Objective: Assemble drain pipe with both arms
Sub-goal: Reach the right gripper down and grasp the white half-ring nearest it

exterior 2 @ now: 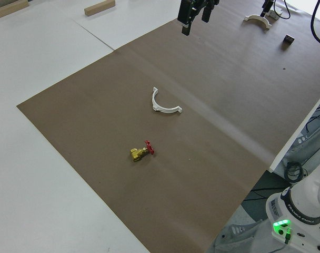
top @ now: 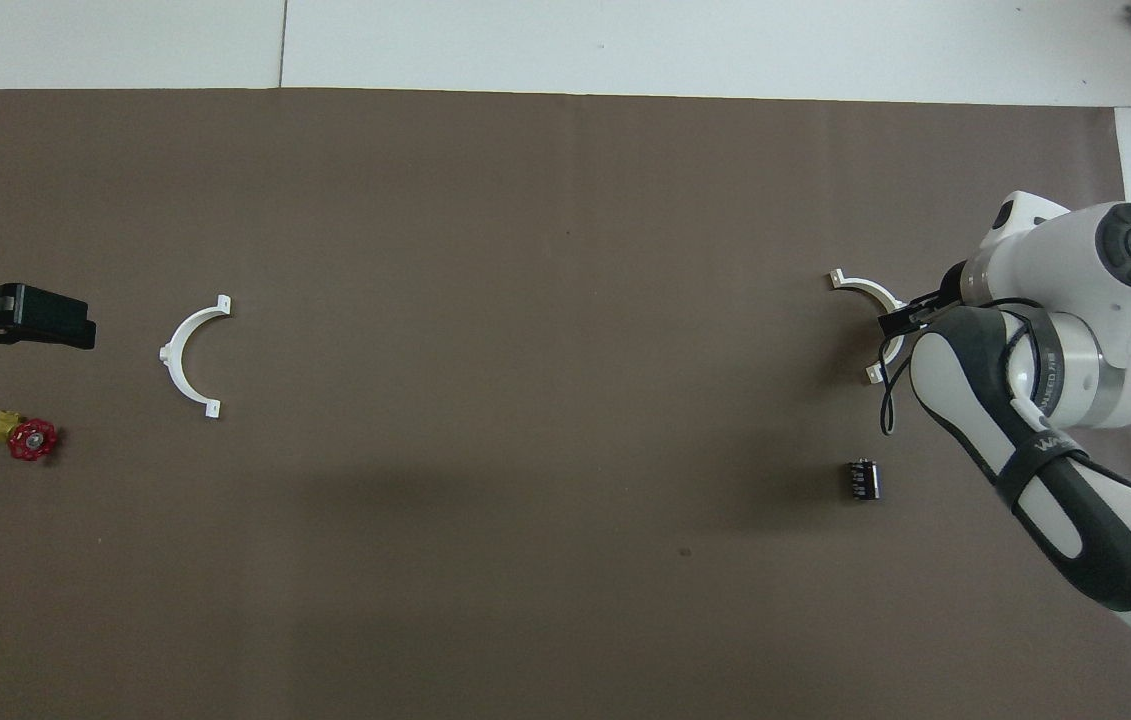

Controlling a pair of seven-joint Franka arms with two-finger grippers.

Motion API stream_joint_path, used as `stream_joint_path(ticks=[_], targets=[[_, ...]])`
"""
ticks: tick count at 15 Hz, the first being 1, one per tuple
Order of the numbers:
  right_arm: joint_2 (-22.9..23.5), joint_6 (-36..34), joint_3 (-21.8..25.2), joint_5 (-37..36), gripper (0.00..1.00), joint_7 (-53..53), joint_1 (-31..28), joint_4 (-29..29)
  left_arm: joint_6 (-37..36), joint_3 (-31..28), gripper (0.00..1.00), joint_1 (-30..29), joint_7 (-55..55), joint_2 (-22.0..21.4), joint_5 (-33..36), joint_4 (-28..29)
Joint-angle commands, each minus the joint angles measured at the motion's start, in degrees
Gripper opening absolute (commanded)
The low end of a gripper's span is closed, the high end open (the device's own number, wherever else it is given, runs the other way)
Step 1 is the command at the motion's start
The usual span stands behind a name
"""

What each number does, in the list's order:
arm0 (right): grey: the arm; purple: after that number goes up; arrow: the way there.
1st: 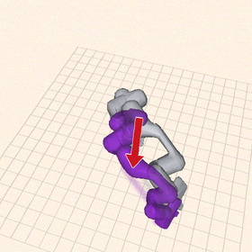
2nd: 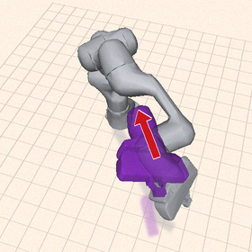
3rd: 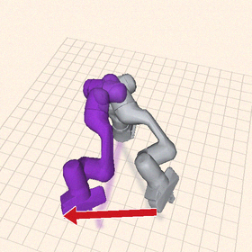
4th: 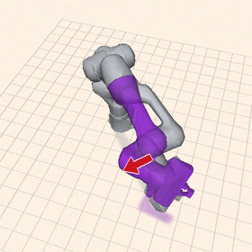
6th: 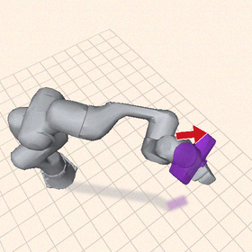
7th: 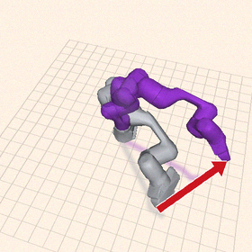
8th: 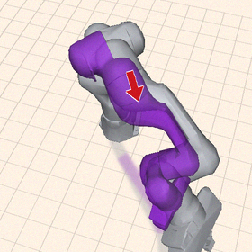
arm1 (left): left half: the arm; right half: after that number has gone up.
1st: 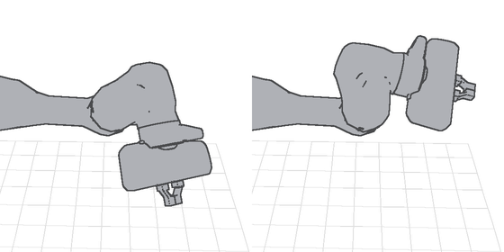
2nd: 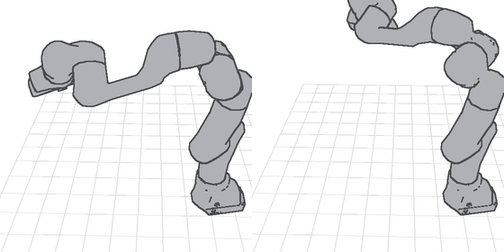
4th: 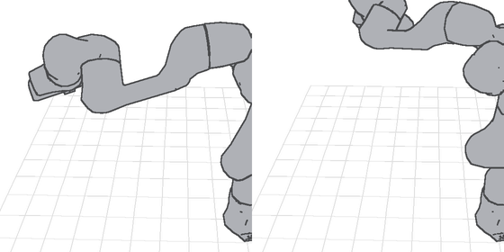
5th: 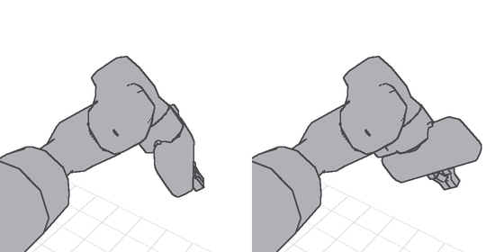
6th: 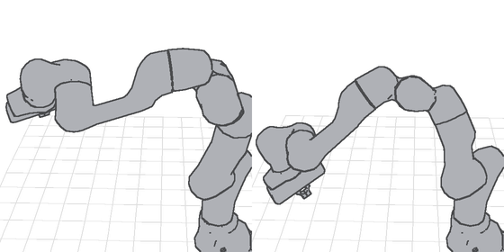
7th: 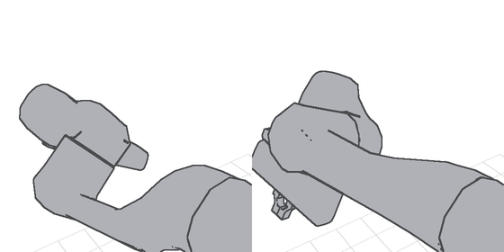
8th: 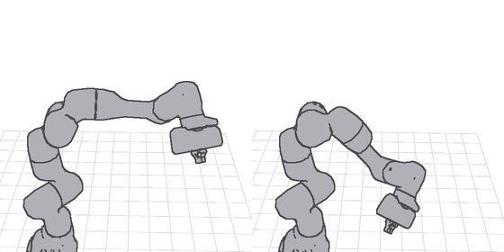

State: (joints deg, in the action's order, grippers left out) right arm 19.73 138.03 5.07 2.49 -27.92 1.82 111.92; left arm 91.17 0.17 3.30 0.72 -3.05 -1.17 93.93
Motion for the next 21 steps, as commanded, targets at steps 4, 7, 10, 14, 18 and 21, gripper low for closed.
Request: stream_joint_path(ticks=[4,7,10,14,18,21], targets=[[2.2,2.8,-0.3,6.0,0.77,-7.0,-0.9,-0.7,0.7,-0.1,1.00,0.2,0.4,-1.2,-0.1,1.3],[2.8,4.1,-0.3,6.1,0.63,-8.1,-1.1,-0.2,0.7,-0.1,1.00,0.2,0.5,-1.1,-0.1,1.3],[3.1,4.4,-0.3,6.1,0.01,-8.7,-1.2,0.1,0.8,-0.1,1.00,0.2,0.5,-1.1,-0.1,1.3],[3.1,3.3,-0.3,6.3,0.00,-6.6,-1.0,-1.2,0.7,-0.1,1.00,0.2,0.5,-1.1,-0.1,1.3],[2.3,-7.0,-0.5,5.3,0.00,5.1,2.4,-7.2,0.8,-0.1,1.00,0.2,0.5,-1.1,-0.1,1.3],[2.3,-9.9,-0.4,4.6,0.00,16.9,8.5,-9.4,0.8,-0.1,1.00,0.2,0.5,-1.1,-0.1,1.3]])
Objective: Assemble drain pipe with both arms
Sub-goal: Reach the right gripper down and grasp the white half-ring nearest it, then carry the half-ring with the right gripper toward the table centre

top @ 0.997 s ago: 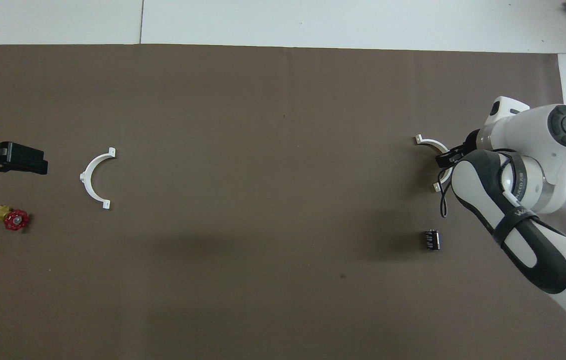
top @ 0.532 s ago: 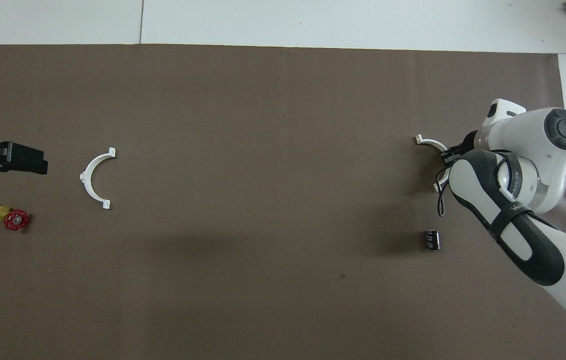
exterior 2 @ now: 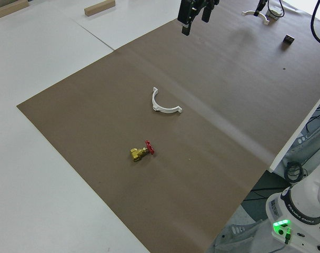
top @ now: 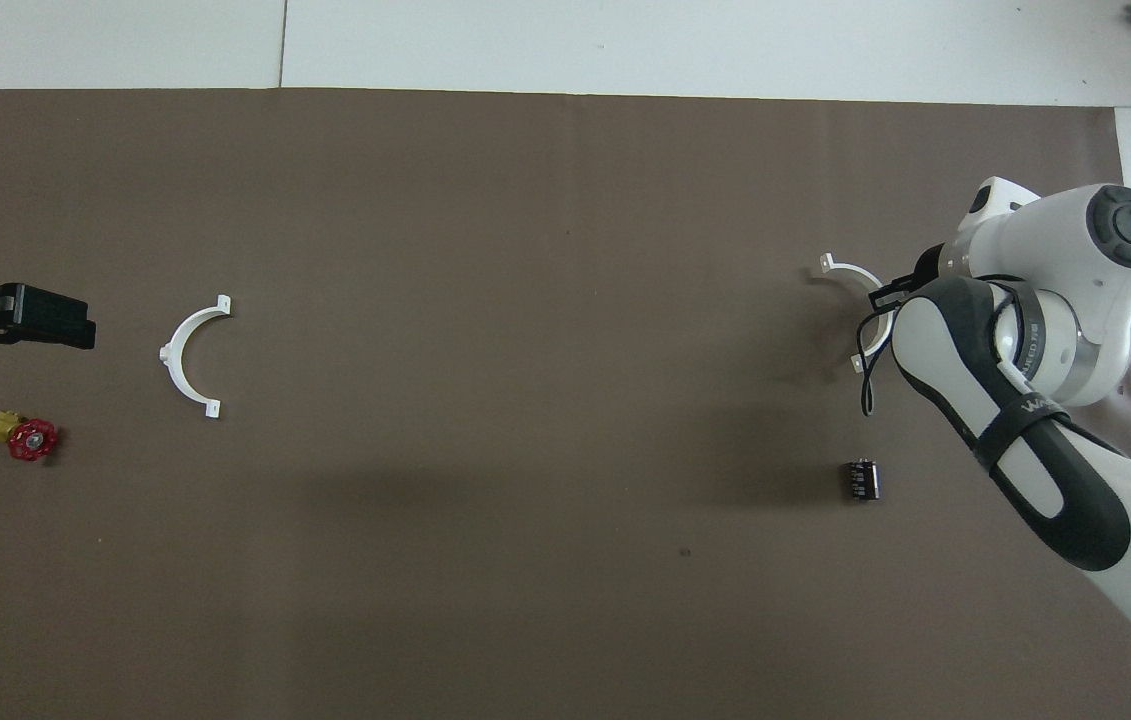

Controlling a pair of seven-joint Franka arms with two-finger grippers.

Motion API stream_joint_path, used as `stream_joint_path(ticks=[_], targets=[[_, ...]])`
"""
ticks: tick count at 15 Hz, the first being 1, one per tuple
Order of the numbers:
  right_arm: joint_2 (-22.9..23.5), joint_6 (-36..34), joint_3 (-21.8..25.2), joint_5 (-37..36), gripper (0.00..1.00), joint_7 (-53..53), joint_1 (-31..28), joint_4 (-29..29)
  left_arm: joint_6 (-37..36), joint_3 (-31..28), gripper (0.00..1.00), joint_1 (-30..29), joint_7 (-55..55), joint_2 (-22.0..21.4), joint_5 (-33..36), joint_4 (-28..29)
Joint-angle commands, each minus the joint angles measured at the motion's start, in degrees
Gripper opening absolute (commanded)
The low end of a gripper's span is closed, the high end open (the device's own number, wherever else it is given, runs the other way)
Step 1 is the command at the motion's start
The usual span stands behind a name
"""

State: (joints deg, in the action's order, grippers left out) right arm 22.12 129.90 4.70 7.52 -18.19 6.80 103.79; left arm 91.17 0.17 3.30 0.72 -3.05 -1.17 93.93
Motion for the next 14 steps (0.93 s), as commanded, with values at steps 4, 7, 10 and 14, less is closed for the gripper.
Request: stream_joint_path(ticks=[4,7,10,14], targets=[[0.0,-1.3,0.0,-3.6,0.00,20.8,12.3,-1.3,0.7,-0.1,1.00,0.2,0.5,-1.2,-0.1,1.3],[0.5,-0.3,-0.1,-3.6,0.00,25.0,16.6,-1.3,0.7,-0.1,1.00,0.2,0.5,-1.2,-0.1,1.3],[1.9,3.0,-0.1,-3.8,0.00,25.2,20.2,-1.2,0.7,-0.1,1.00,0.2,0.5,-1.1,-0.1,1.3],[3.9,5.7,-0.1,-5.0,0.00,32.2,23.3,-1.0,0.7,-0.1,1.00,0.2,0.5,-1.2,-0.1,1.3]])
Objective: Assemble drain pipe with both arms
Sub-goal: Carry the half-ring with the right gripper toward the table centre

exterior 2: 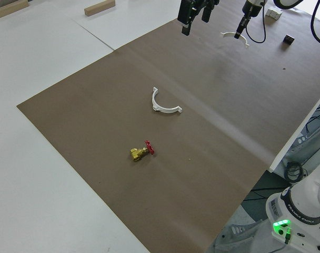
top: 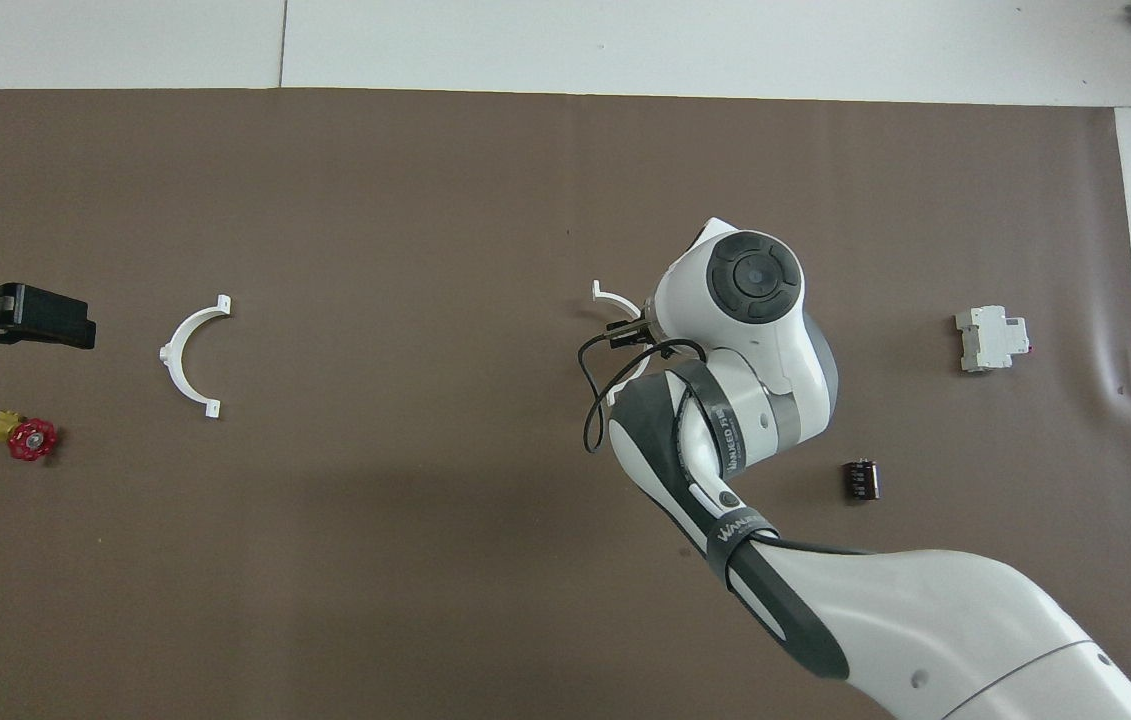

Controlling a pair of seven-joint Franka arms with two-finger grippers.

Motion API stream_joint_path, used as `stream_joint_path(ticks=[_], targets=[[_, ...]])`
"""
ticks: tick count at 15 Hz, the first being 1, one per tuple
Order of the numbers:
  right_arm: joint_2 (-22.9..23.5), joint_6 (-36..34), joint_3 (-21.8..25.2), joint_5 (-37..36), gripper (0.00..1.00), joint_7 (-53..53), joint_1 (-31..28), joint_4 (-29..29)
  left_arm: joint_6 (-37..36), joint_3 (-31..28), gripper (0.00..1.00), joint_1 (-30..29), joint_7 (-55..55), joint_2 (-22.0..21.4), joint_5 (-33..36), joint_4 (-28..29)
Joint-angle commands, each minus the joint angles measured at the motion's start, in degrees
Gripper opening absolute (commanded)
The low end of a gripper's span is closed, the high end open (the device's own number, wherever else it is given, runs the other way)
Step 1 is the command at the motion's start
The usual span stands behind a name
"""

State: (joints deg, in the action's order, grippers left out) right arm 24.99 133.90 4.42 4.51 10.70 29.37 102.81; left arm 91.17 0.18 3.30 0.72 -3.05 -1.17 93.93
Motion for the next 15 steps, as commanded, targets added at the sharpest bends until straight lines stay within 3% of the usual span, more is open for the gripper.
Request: stream_joint_path(ticks=[1,11,12,13,15], targets=[[1.0,2.2,0.1,-2.9,0.00,3.4,0.9,0.5,0.7,-0.1,1.00,0.2,0.5,-1.1,-0.1,1.3],[1.3,5.2,0.1,-4.5,0.00,3.6,2.4,3.1,0.6,-0.1,1.00,0.2,0.5,-1.1,-0.1,1.3],[1.3,5.0,0.1,-4.4,0.17,4.1,2.4,3.1,0.7,-0.1,1.00,0.2,0.5,-1.1,-0.1,1.3],[1.2,4.7,0.1,-4.4,0.99,5.6,2.4,3.2,0.7,-0.1,1.00,0.2,0.5,-1.1,-0.1,1.3],[0.4,3.8,0.2,-4.4,1.00,7.1,2.3,2.7,0.7,-0.1,1.00,0.2,0.5,-1.1,-0.1,1.3]])
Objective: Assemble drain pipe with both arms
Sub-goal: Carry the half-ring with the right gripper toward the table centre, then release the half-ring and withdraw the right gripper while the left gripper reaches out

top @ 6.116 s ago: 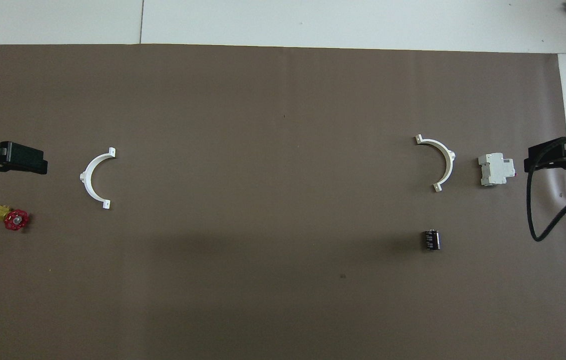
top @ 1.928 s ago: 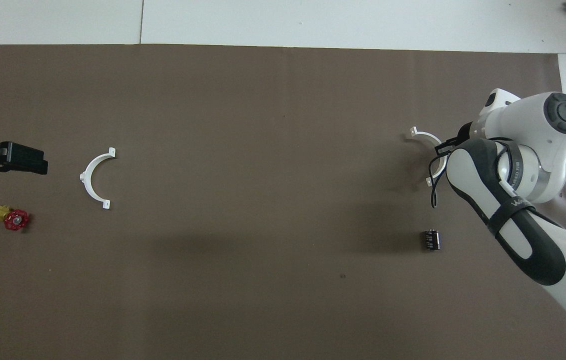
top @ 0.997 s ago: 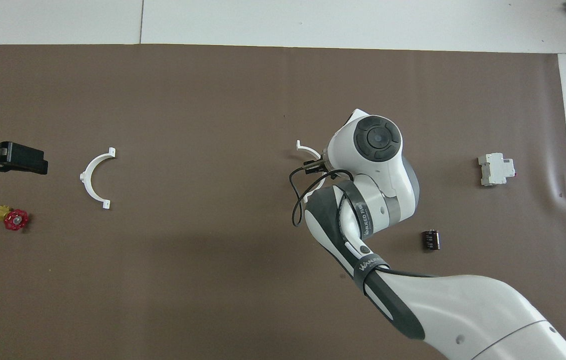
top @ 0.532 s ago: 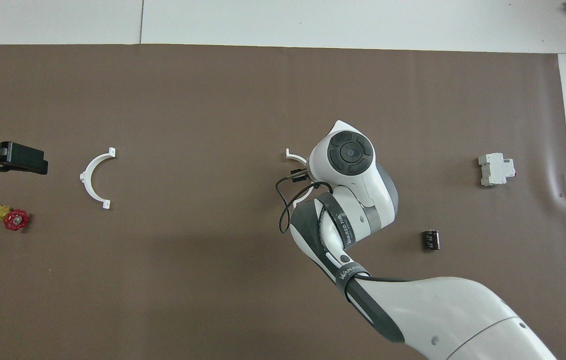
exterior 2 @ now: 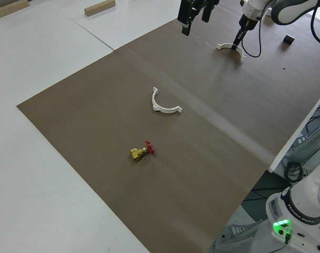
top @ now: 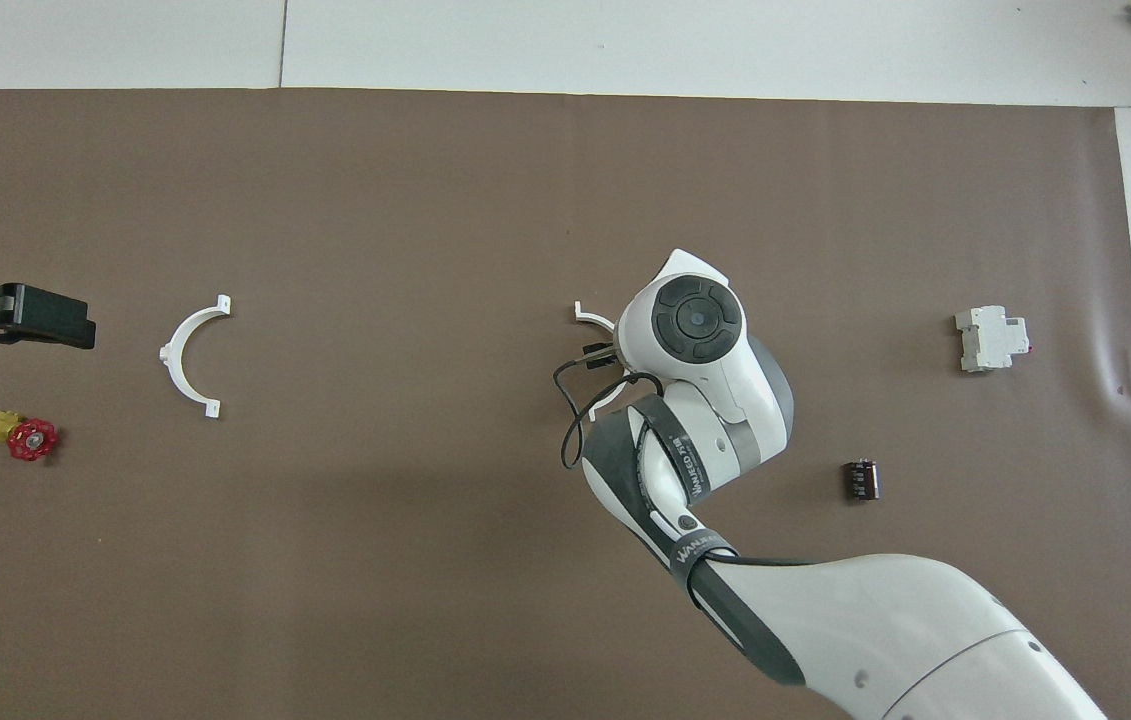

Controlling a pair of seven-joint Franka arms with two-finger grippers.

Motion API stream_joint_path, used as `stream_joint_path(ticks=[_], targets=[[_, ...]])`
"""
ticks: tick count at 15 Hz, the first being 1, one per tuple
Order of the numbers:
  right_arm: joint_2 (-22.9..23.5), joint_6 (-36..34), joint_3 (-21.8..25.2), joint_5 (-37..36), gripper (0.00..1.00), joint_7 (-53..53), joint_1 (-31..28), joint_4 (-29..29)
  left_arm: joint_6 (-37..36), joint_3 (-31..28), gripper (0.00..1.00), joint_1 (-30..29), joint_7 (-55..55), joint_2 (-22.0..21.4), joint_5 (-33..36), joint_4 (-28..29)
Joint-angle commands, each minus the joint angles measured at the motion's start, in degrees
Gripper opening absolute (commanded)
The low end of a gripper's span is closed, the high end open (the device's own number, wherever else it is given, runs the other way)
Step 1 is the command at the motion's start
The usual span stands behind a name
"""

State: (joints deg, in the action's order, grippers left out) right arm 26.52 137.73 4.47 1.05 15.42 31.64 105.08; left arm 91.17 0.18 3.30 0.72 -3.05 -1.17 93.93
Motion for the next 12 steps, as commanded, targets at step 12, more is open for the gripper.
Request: stream_joint_path(ticks=[12], targets=[[-18.5,-25.8,1.9,-0.9,1.00,1.2,-21.0,-6.1,19.8,-0.3,1.00,-0.6,4.2,-6.6,0.0,17.0]])
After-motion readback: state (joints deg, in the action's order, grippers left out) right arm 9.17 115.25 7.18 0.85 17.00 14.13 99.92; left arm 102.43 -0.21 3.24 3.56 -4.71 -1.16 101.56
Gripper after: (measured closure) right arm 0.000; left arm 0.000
